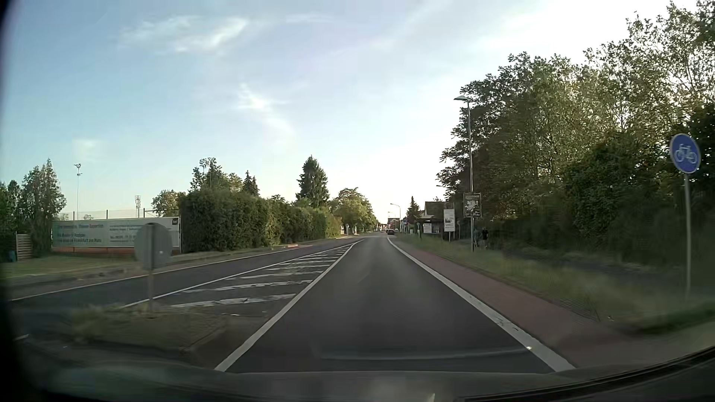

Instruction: Follow the waypoints while adhering to traffic rules and regulations

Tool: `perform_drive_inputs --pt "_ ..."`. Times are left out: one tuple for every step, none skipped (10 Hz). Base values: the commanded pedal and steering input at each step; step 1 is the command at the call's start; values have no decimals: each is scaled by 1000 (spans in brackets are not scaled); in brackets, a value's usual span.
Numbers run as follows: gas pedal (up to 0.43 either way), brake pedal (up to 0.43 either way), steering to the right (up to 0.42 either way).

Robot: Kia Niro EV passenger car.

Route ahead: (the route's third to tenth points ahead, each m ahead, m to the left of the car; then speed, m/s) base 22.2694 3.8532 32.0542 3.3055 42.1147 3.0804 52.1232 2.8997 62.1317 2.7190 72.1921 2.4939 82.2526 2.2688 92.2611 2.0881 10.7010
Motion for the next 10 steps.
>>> perform_drive_inputs --pt "39 37 -6" --pt "39 30 -6" --pt "39 30 -6" --pt "39 30 -6" --pt "39 30 -6" --pt "47 30 -6" --pt "47 30 -6" --pt "47 30 -6" --pt "47 30 -6" --pt "47 30 -6"
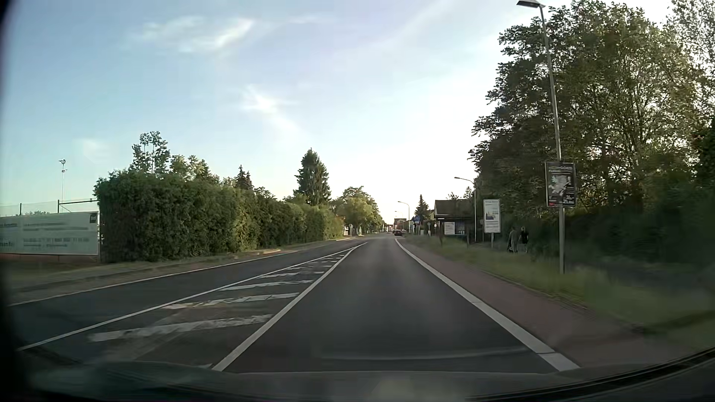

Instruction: Follow the waypoints while adhering to traffic rules and regulations

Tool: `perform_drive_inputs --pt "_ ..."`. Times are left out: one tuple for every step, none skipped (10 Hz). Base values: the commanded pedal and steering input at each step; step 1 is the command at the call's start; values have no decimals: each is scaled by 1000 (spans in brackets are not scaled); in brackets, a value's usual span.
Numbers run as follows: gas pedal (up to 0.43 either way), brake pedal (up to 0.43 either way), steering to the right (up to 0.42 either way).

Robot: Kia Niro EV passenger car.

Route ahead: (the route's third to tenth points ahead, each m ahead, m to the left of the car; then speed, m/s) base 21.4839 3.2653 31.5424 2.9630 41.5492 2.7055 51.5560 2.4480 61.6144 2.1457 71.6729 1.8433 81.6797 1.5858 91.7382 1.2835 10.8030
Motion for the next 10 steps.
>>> perform_drive_inputs --pt "47 37 -6" --pt "47 30 -5" --pt "47 30 -4" --pt "47 30 -3" --pt "47 30 -2" --pt "47 30 -1" --pt "47 30 -2" --pt "47 30 -1" --pt "47 30 -1" --pt "47 30 -1"
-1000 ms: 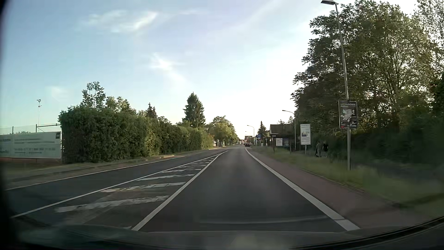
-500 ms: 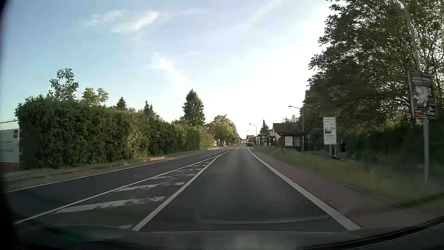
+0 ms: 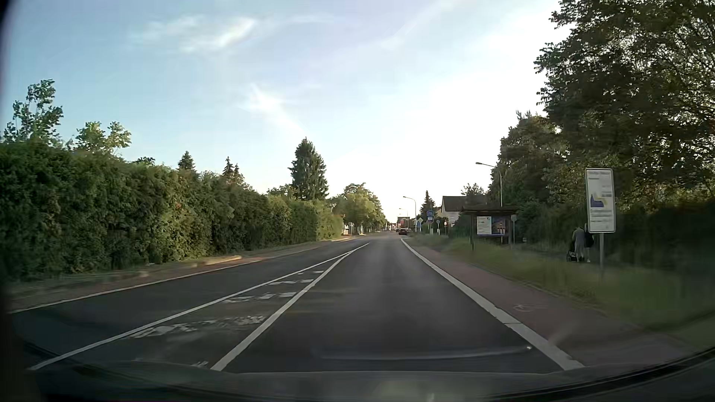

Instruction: Follow the waypoints while adhering to traffic rules and regulations

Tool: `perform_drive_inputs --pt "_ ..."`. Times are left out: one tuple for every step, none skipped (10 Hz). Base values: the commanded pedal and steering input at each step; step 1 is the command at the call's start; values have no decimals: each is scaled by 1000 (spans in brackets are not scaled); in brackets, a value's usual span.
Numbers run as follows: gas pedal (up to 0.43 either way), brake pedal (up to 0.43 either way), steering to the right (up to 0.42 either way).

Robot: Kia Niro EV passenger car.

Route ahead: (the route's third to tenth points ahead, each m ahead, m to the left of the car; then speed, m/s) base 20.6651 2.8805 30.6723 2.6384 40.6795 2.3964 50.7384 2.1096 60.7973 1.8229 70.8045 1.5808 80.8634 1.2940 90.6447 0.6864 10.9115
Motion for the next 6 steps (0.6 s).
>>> perform_drive_inputs --pt "47 30 -1" --pt "47 30 -1" --pt "47 30 -1" --pt "47 30 -1" --pt "47 30 -1" --pt "47 30 -1"
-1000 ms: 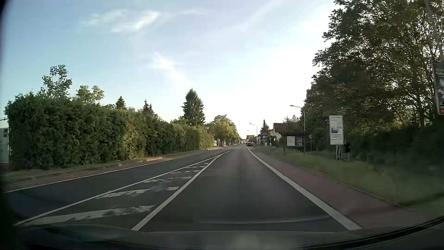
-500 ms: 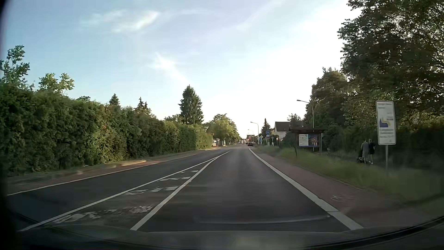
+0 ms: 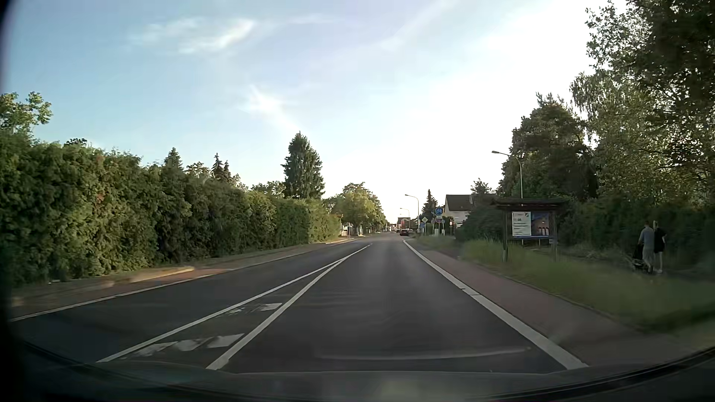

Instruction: Follow the waypoints while adhering to traffic rules and regulations

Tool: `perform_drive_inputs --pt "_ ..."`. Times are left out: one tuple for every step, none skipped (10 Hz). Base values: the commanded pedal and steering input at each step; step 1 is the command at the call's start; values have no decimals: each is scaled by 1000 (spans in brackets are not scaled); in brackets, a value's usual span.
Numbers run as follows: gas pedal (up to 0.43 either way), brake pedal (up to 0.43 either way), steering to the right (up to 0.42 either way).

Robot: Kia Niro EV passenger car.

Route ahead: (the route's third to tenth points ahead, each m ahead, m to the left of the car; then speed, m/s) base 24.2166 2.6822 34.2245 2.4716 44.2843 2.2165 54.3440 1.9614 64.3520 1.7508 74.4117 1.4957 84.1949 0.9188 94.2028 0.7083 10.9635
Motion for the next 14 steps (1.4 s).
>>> perform_drive_inputs --pt "47 30 -1" --pt "47 30 0" --pt "47 30 -1" --pt "47 30 0" --pt "47 30 0" --pt "59 30 1" --pt "59 37 3" --pt "59 30 4" --pt "59 30 4" --pt "59 30 4" --pt "59 37 4" --pt "59 30 4" --pt "59 30 4" --pt "59 37 4"
